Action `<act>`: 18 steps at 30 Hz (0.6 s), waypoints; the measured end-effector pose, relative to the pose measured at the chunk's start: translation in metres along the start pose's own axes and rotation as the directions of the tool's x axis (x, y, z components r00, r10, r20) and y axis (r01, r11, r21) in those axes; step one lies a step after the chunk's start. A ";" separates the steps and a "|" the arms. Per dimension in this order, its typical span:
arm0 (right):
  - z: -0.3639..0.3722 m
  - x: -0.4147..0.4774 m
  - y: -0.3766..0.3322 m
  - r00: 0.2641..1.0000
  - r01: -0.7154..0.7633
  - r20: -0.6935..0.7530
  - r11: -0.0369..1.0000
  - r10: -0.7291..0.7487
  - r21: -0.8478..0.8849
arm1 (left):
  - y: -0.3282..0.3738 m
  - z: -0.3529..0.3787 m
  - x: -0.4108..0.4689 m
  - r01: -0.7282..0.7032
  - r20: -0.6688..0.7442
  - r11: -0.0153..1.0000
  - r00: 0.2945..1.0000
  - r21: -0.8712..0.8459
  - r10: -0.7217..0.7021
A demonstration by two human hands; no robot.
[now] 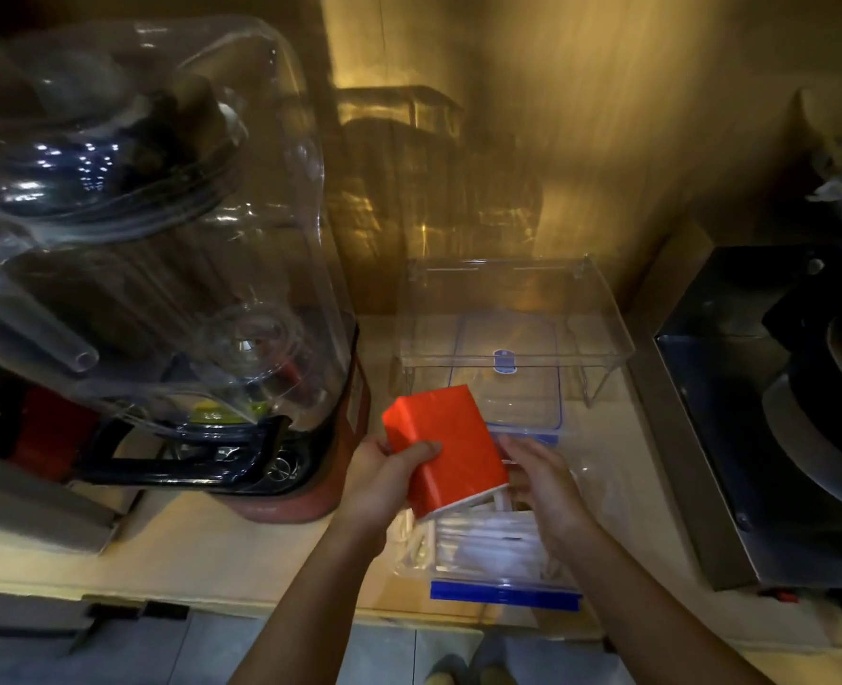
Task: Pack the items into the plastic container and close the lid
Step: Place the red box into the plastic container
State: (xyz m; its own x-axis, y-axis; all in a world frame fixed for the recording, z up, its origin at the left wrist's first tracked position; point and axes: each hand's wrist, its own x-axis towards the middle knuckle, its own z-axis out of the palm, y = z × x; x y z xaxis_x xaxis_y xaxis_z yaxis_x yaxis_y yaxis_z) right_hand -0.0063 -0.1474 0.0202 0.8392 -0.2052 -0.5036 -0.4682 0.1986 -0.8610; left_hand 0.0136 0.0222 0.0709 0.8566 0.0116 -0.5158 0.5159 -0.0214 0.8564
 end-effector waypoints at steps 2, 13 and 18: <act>0.000 0.007 0.001 0.998 -0.014 -0.062 0.999 0.011 -0.049 | 0.006 -0.006 -0.002 -0.102 -0.044 0.992 0.993 0.070 0.105; 0.051 0.028 0.010 0.982 -0.049 0.161 0.953 0.102 -0.300 | 0.007 -0.025 -0.020 -0.299 -0.136 0.917 0.930 0.264 0.342; 0.075 0.030 0.013 0.966 -0.123 0.202 0.973 0.162 -0.196 | 0.008 -0.032 -0.022 -0.306 -0.168 0.915 0.919 0.264 0.356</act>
State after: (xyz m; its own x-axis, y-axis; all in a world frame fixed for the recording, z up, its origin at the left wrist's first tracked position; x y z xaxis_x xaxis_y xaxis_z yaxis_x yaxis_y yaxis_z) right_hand 0.0340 -0.0793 -0.0007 0.7903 0.0273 -0.6121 -0.6127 0.0308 -0.7897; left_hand -0.0011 0.0540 0.0900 0.9713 0.1714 -0.1647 0.2091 -0.2871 0.9348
